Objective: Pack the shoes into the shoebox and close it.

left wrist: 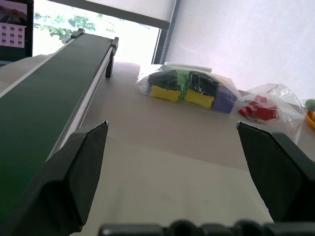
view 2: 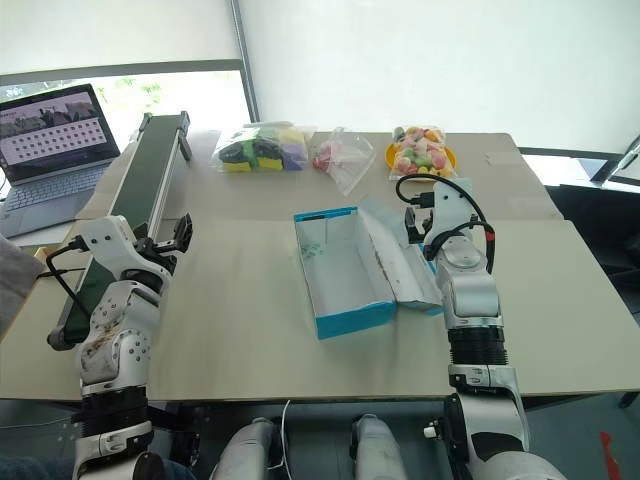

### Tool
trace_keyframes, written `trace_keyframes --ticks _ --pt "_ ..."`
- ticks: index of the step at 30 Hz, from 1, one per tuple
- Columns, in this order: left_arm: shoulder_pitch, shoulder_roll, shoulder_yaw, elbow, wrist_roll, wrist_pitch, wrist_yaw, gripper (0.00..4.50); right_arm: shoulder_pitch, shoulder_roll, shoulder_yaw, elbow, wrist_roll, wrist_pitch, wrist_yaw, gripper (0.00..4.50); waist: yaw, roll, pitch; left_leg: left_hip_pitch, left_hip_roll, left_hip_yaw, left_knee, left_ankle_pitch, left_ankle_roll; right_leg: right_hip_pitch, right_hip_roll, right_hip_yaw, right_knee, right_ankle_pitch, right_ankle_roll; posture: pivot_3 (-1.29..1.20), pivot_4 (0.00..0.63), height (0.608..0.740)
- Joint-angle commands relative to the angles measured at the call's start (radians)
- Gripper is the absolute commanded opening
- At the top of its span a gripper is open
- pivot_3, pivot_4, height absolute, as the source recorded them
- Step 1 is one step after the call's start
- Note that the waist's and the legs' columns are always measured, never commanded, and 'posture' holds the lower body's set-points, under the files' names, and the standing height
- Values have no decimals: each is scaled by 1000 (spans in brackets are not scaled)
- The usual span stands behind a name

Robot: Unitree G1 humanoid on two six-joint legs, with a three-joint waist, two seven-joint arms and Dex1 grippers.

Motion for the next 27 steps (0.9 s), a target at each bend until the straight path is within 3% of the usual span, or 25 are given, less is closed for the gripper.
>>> trace_keyframes --ticks 1,7,12,14,23,27 --pt "-12 8 13 -7 11 -27 11 4500 -14 -19 47 -48 -3 -25 78 4464 0 0 0 0 0 0 0 0 0 0 0 0 0 0 0 0 150 707" --pt "-13 9 27 1 -5 -6 20 4500 -26 -49 249 -307 208 23 562 4464 -14 0 0 1 1 -7 0 0 0 0 1 0 1 0 0 0 150 707" --pt "-12 28 43 -3 -15 4 16 4500 -17 -96 358 -405 322 92 803 4464 10 0 0 1 -2 -14 2 0 0 4 -1 -6 0 -2 0 0 150 707" --pt "-5 47 56 -8 -25 16 5 4500 -32 -93 397 -369 300 72 835 4464 19 0 0 0 -2 -14 3 0 0 5 -1 -6 -1 -5 -6 0 150 707" --pt "28 237 119 52 19 181 9 4500 -85 37 418 -246 236 14 763 4464 23 0 0 -2 -1 -15 3 0 -1 2 -1 -9 0 -6 -7 0 150 707" --pt "34 265 129 41 6 236 4 4500 -87 77 405 -222 225 14 734 4464 25 0 0 -4 -1 -15 3 0 -1 1 -2 -10 0 -6 -7 0 150 707"
